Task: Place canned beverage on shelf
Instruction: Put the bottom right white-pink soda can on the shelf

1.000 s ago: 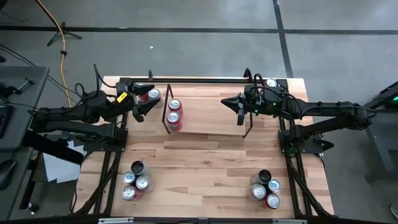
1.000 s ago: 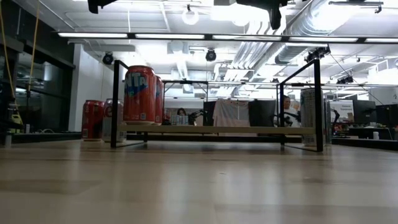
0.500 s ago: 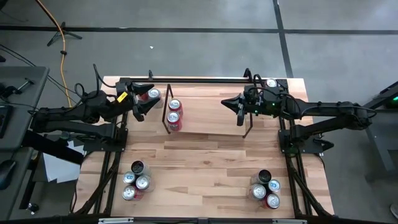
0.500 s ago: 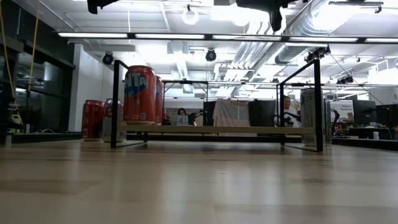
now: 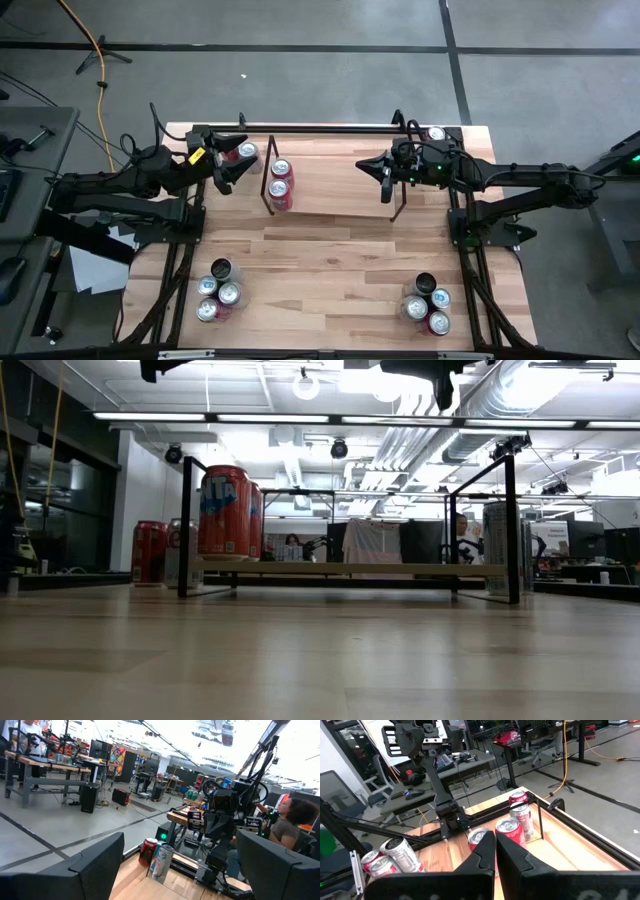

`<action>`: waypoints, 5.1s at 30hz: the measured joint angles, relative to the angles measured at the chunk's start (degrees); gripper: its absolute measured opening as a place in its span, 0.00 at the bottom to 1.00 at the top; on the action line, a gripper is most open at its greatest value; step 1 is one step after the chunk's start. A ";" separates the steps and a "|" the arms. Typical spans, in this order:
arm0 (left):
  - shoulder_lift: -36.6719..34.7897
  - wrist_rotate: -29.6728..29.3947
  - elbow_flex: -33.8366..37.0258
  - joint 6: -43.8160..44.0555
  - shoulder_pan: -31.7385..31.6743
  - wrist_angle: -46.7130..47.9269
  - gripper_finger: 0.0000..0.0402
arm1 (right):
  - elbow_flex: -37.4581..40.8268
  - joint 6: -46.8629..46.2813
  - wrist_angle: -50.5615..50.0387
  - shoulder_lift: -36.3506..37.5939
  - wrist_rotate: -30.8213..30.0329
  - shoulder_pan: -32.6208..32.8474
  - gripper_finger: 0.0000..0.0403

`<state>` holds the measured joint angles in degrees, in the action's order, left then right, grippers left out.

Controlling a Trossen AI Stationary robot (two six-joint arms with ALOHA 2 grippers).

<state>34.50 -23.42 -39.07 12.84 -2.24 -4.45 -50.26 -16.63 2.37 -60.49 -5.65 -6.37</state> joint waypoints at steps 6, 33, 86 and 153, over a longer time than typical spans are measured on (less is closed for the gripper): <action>-0.02 0.00 0.00 0.00 0.00 0.14 0.84 | 0.00 2.01 0.00 0.00 -1.36 0.00 0.04; -0.01 0.04 -0.01 0.00 0.00 0.26 0.84 | -11.78 -8.30 -25.39 0.00 -0.35 0.55 0.96; -0.01 -0.41 0.00 -1.07 0.00 0.09 0.84 | -21.03 -90.86 -72.51 -25.10 17.52 43.12 0.96; 3.00 0.01 -0.02 0.55 0.02 -6.21 0.84 | -71.83 -11.16 -92.38 -53.02 9.55 -4.77 0.61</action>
<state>37.50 -23.41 -39.09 13.40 -2.22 -10.66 -122.09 -27.79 -90.01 -113.51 3.90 -11.15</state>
